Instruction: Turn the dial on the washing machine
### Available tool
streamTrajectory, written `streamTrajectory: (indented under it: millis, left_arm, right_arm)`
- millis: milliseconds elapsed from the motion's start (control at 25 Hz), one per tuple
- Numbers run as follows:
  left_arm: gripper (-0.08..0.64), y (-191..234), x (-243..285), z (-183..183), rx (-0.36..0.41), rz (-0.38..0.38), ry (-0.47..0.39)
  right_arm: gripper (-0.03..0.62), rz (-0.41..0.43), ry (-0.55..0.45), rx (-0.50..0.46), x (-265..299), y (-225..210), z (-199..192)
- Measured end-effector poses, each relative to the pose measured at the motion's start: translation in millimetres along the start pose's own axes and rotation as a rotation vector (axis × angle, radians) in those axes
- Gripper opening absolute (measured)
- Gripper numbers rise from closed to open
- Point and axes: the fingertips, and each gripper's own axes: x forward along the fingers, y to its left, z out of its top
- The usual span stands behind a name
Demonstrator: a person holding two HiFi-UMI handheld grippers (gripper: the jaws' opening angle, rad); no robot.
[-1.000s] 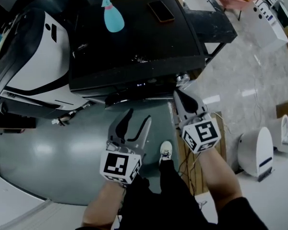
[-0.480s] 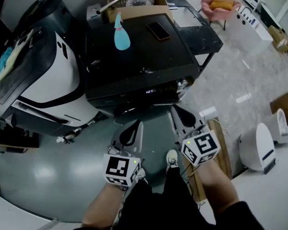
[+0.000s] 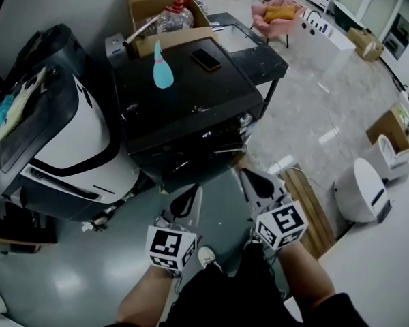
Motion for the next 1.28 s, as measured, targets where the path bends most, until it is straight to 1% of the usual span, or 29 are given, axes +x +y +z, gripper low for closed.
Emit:
streamTrajectory:
  millis: [120, 240, 440, 760, 920, 1160, 1280]
  left_arm:
    - [0.005, -11.3, -16.4, -1.2, 0.005, -0.033, 0.005]
    - [0.005, -20.4, -28.7, -3.0, 0.001, -0.051, 0.009]
    - [0.005, -37.8, -45.0, -8.8, 0.002, -0.061, 0.006]
    - [0.005, -84.1, -58.6, -18.0, 0.013, -0.036, 0.016]
    - [0.005, -119.8, -69.8, -23.9, 0.017, -0.016, 0.027]
    - [0.005, -175.4, -92.2, -31.8, 0.037, 0.009, 0.031]
    - [0.005, -200.1, -104.4, -33.3, 0.038, 0.016, 0.03]
  right_arm:
    - [-0.003, -0.028, 0.005, 0.008, -20.1, 12.7, -1.9]
    - [-0.003, -0.046, 0.011, 0.018, -35.3, 21.4, -3.2]
    - [-0.003, -0.048, 0.008, 0.029, -59.5, 32.5, -3.4]
    - [-0.003, -0.015, 0.007, 0.023, -109.3, 36.8, -13.3]
    - [-0.003, 0.009, 0.006, 0.036, -143.9, 37.5, -22.2]
    - [-0.003, 0.045, 0.005, 0.032, -198.3, 46.8, -26.9]
    - [-0.003, 0.06, -0.017, 0.025, -223.4, 51.0, -27.1]
